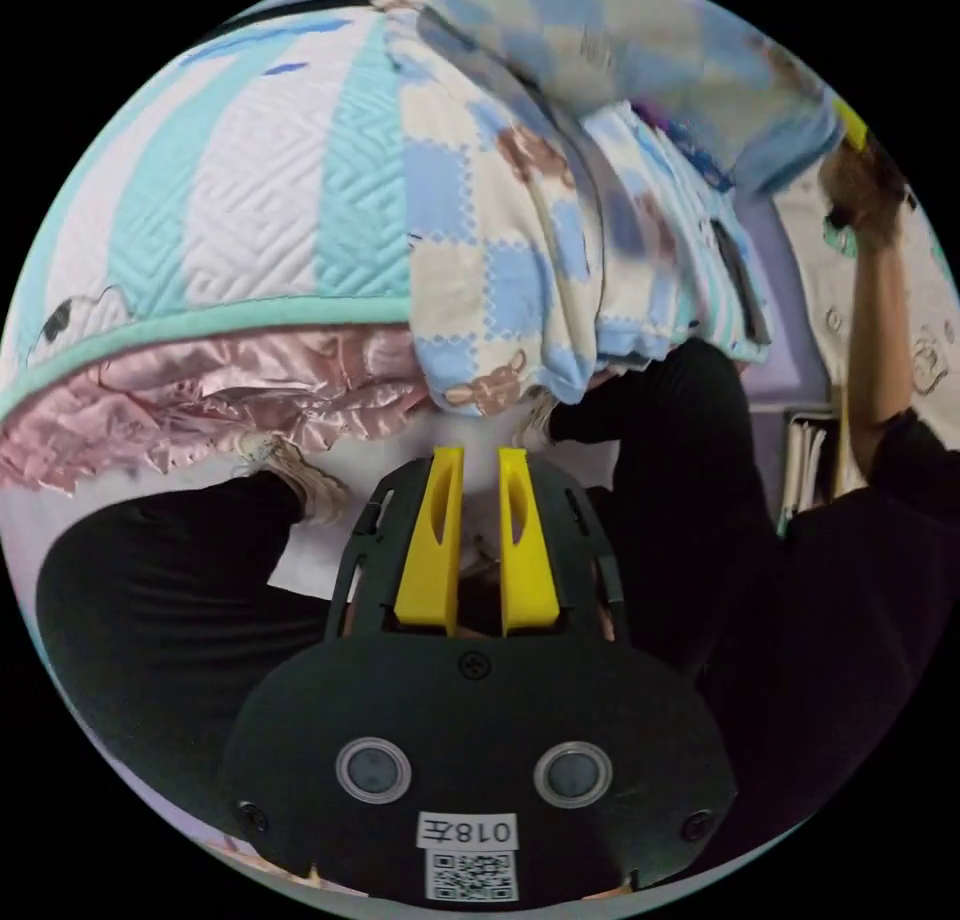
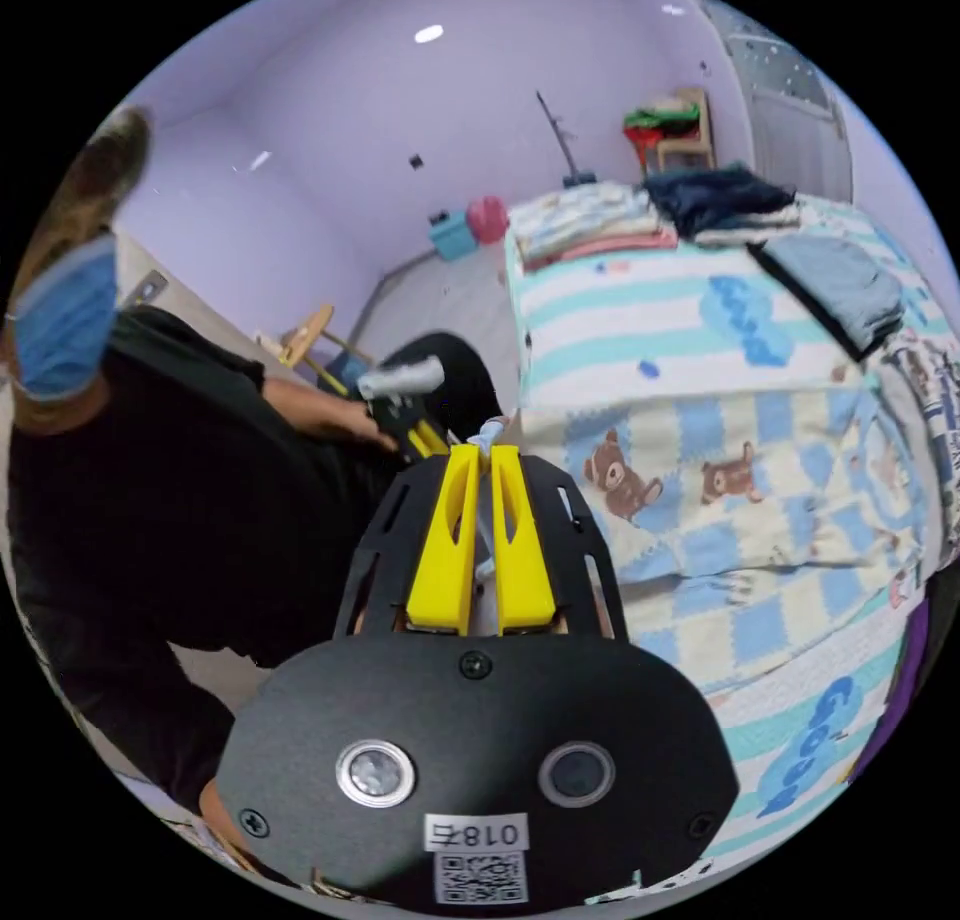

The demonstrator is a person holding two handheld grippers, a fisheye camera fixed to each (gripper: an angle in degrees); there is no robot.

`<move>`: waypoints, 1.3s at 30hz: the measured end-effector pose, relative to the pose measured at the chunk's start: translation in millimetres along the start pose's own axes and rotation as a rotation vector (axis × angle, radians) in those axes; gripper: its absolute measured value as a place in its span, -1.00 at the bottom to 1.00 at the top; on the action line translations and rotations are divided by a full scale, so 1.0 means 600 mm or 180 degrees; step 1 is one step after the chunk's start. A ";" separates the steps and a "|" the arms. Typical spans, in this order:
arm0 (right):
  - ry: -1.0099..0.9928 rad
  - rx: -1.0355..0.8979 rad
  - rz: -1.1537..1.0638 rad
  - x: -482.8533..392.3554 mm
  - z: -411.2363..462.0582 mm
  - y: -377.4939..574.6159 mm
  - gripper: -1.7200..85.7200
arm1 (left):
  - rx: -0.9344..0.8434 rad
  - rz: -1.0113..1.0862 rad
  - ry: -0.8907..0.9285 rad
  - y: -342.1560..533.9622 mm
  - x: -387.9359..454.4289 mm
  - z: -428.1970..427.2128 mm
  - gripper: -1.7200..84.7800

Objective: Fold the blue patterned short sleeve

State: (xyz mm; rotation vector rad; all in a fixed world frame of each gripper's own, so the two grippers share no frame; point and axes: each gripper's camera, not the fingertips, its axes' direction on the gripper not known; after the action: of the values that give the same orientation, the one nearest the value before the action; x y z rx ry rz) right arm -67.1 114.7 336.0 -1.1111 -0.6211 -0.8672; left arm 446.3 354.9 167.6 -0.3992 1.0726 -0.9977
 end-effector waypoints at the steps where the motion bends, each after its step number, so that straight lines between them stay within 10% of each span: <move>1: 0.0017 -0.0180 0.0037 0.009 0.056 -0.003 -0.93 | 0.0186 -0.0090 0.0091 0.007 -0.017 -0.021 -0.82; 16: 0.0521 -0.1233 -0.0233 -0.001 0.262 -0.058 -0.68 | 0.0395 -0.0190 0.0180 0.009 -0.109 -0.021 -0.83; 39: 0.0345 0.0731 0.2559 0.146 0.166 0.342 -0.66 | -0.0047 0.0752 -0.0212 -0.017 -0.095 0.182 -0.72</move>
State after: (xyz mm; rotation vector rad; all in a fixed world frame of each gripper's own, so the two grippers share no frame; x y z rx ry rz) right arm 152.4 222.4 336.5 -0.9742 -0.1380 -0.1518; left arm 529.5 377.5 256.1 -0.3074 1.0407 -0.7622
